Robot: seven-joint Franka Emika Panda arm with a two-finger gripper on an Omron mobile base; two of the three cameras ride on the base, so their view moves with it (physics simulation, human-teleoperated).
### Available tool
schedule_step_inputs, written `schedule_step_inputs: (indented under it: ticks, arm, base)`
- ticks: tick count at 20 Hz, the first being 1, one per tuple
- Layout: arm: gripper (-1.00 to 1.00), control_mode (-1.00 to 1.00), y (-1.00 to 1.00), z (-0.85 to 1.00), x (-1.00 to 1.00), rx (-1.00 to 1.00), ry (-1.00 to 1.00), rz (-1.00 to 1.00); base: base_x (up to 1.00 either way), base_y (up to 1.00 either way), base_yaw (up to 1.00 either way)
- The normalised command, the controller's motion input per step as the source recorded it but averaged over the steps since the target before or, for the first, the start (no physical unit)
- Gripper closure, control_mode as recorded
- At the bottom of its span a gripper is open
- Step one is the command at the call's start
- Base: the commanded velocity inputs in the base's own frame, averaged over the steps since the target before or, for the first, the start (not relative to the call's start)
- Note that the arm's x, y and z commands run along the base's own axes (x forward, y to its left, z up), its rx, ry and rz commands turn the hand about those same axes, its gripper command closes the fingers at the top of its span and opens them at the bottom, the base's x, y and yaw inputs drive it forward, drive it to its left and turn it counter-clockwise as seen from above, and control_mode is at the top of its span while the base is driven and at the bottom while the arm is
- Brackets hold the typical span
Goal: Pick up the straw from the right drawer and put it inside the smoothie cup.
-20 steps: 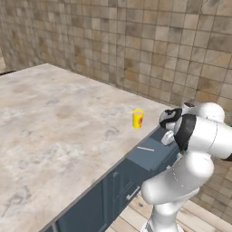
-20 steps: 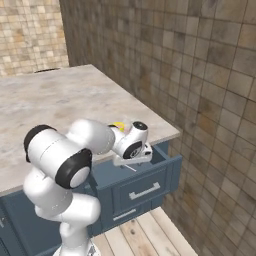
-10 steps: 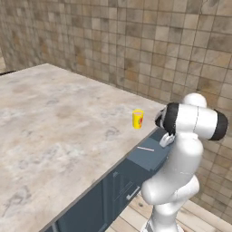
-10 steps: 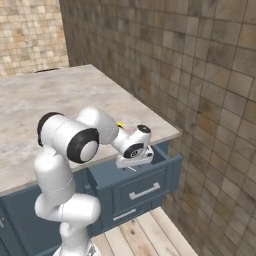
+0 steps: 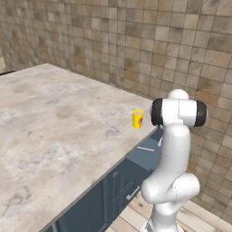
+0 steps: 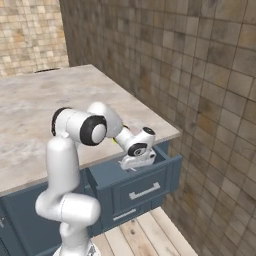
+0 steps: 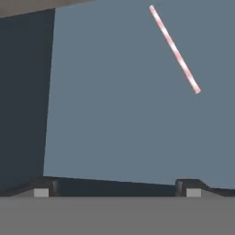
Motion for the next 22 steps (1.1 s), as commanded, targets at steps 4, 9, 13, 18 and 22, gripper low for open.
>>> schedule_step_inputs:
  ticks: [4,9,13,18,22]
  arm:
    - [-1.0,-1.0,-0.6,-0.48,-0.17,0.0,0.19,0.05]
    - [-1.0,-1.0,-0.99,-0.33,-0.95,0.0,0.09,0.0]
    - [-1.0,-1.0,-0.9,0.1,-1.0,0.03,-0.09,0.05]
    - [-1.0,-1.0,-0.13,0.57,-1.0,-0.08,-0.16,0.2]
    - [-1.0,-1.0,0.05,0.53,-1.0,-0.19,-0.14,0.23]
  base:
    - [0.0,0.0,0.0]
    - [0.0,0.0,0.0]
    - [0.0,0.0,0.0]
    - [0.0,0.0,0.0]
    - [0.0,0.0,0.0]
